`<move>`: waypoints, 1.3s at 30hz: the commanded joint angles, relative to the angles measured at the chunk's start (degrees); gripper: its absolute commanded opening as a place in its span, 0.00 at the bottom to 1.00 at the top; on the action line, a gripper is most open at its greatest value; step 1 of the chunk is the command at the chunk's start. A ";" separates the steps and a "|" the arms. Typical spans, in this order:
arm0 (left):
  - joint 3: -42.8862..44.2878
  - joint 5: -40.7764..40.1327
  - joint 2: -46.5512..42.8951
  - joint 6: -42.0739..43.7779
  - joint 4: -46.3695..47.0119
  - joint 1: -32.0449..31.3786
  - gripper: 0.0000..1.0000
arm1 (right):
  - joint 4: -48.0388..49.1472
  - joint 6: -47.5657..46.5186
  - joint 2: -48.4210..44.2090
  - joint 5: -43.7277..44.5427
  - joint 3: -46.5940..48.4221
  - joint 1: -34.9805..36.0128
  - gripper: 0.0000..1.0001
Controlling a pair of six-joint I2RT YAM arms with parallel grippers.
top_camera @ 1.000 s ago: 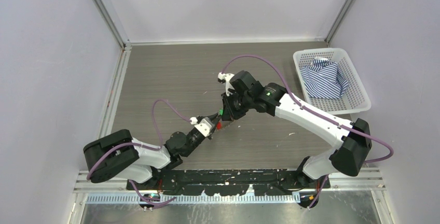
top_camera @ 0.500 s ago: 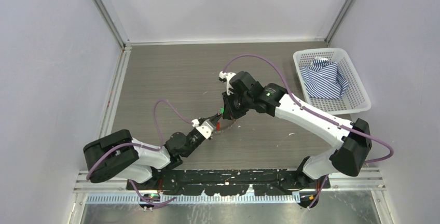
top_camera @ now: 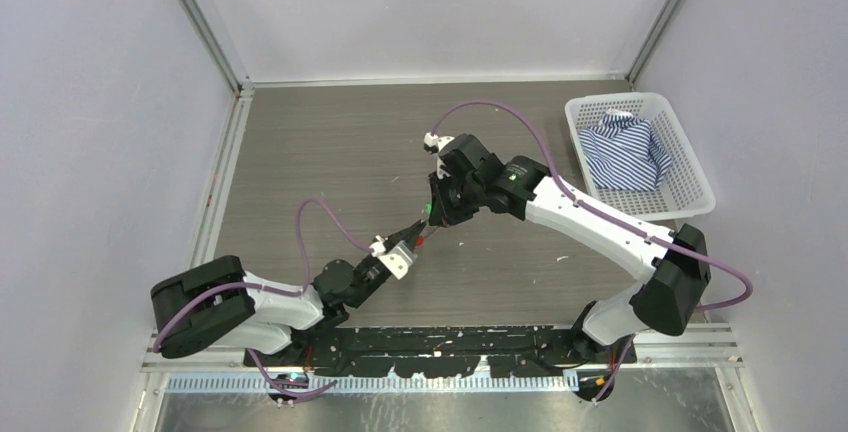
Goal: Remove the keys from the keyring
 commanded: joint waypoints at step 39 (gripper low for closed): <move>3.00 -34.64 0.70 -14.27 3.70 0.06 0.00 | 13.99 0.25 -13.40 -1.16 -7.45 0.04 0.01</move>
